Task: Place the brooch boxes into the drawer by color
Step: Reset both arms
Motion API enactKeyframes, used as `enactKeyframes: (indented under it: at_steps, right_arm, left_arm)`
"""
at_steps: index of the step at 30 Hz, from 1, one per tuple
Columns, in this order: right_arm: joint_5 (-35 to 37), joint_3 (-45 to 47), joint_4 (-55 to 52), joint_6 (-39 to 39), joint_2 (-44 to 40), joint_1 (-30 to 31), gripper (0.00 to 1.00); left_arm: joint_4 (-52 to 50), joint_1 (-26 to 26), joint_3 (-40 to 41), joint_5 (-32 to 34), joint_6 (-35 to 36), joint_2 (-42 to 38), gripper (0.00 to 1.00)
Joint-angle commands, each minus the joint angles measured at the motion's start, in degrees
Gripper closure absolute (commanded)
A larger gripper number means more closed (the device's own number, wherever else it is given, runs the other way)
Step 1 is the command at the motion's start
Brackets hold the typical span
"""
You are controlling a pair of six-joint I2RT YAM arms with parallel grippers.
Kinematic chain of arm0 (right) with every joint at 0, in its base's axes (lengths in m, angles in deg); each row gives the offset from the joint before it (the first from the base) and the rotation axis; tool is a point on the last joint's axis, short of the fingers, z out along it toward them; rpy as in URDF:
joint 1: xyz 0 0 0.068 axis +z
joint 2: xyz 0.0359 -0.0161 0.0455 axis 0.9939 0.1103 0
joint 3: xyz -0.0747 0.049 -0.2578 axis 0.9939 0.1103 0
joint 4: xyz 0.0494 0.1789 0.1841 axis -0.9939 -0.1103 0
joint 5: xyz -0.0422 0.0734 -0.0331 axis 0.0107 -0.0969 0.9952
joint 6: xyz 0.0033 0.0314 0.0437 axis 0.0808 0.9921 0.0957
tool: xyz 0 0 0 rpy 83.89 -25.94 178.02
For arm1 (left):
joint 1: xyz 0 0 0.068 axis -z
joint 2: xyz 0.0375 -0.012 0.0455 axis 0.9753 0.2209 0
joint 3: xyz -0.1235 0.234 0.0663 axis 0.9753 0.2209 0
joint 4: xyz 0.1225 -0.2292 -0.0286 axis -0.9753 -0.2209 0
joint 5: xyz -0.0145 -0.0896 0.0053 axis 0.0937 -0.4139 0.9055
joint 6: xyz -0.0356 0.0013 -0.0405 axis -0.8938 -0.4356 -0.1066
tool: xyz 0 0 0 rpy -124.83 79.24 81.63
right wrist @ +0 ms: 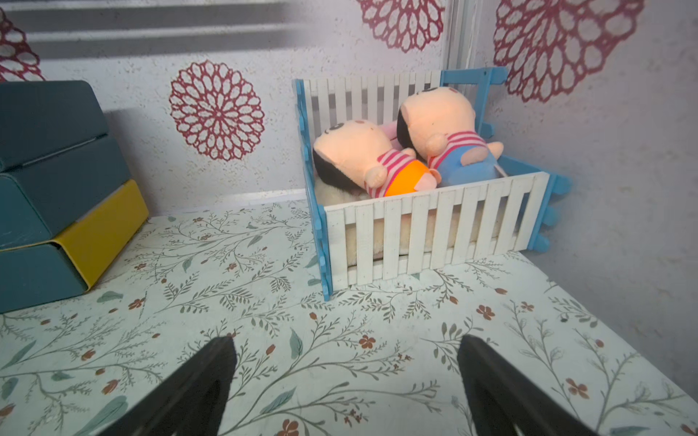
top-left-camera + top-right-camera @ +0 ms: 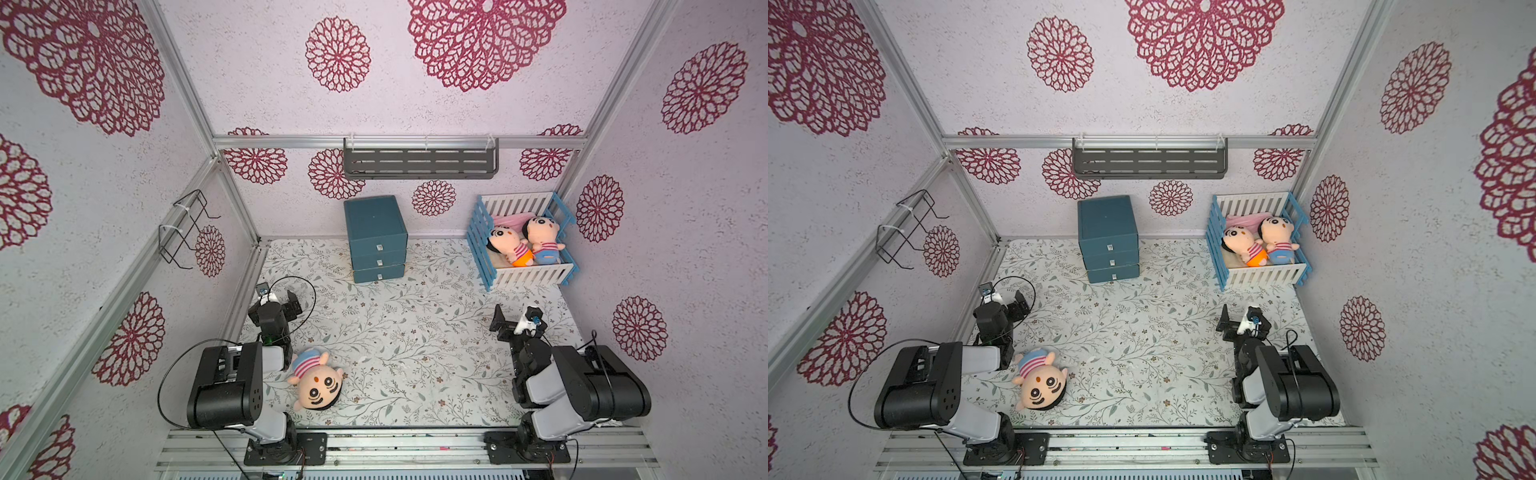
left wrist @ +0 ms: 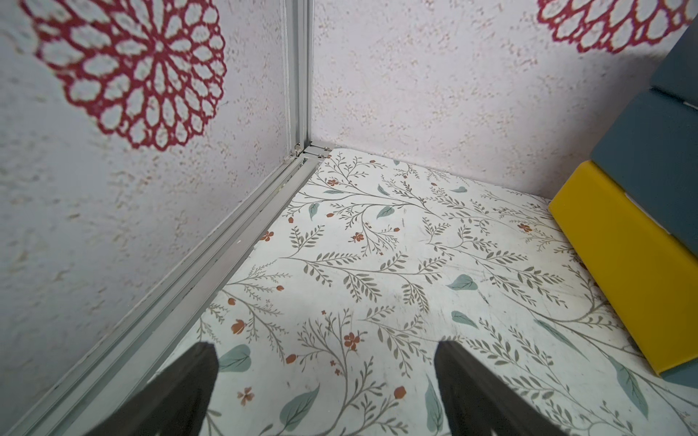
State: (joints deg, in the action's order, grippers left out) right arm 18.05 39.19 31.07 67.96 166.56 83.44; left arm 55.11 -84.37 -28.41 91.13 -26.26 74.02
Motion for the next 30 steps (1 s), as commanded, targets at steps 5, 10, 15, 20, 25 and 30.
enactKeyframes:
  at_steps: [5, 10, 15, 20, 25, 30]
  right_arm:
    - [0.8, -8.1, -6.4, -0.9, -0.7, 2.1, 0.01]
    - [3.5, -8.6, -7.1, -2.1, -0.6, 3.7, 0.01]
    - [3.3, -8.1, -6.6, -2.0, -1.0, 3.7, 0.01]
    - [4.7, -6.5, -3.4, -1.5, -0.9, 3.7, 0.01]
    - [3.1, -6.2, -2.8, -2.5, -0.9, 3.8, 0.01]
    - [2.9, -6.2, -2.8, -2.5, -0.9, 3.8, 0.01]
  left_arm:
    - [1.1, 0.0, -0.6, 0.0, 0.7, 0.0, 0.03]
    - [0.8, 0.5, -0.9, 0.7, 1.1, 0.1, 0.03]
    - [0.8, 0.6, -0.9, 1.0, 1.2, 0.2, 0.03]
    - [0.8, 0.8, -0.9, 1.2, 1.3, 0.2, 0.03]
    - [0.7, 0.7, -0.9, 1.3, 1.4, 0.2, 0.03]
    - [0.7, 0.8, -0.9, 1.4, 1.4, 0.2, 0.03]
